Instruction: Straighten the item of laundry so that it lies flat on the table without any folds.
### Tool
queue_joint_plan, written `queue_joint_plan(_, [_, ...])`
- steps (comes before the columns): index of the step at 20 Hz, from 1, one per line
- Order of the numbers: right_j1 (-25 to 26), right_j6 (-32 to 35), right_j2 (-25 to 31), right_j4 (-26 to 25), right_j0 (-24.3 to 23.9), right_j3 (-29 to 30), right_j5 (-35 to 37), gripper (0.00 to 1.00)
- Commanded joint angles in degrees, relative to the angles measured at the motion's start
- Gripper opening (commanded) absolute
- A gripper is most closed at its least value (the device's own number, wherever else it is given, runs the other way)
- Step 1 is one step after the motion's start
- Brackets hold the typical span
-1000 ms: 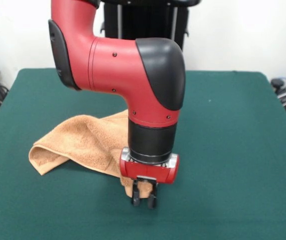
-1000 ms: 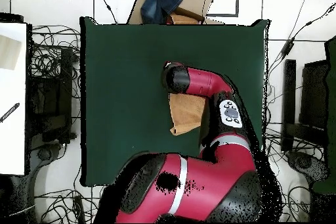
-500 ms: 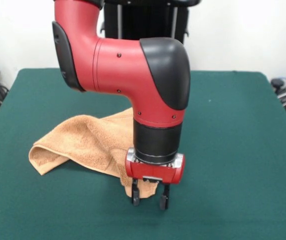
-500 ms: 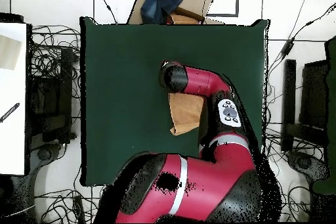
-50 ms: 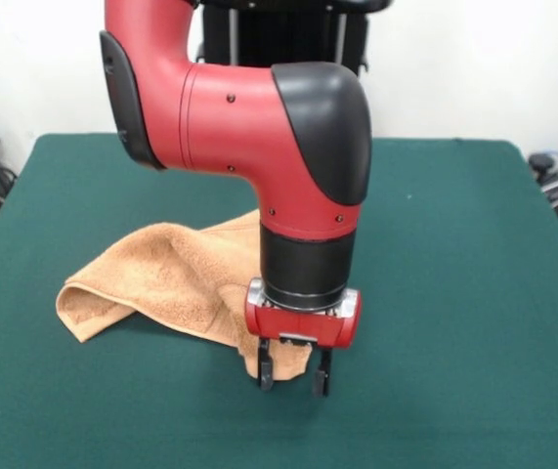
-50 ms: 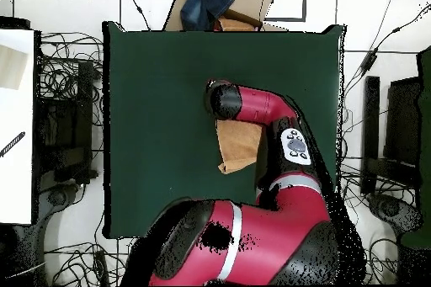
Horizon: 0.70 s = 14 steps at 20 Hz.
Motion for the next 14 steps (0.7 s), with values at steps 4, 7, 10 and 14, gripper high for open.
queue_joint_plan(4, [-0.72,0.56,4.64,-1.08,-0.98,5.76,7.31,1.00])
queue_joint_plan(7, [-0.43,0.47,4.60,-1.09,-0.96,5.50,7.55,1.00])
queue_joint_plan(10, [-0.36,0.68,4.40,-1.10,-0.72,5.49,7.73,1.00])
queue_joint_plan(14, [-0.14,0.65,4.45,-1.26,-0.67,5.27,7.52,1.00])
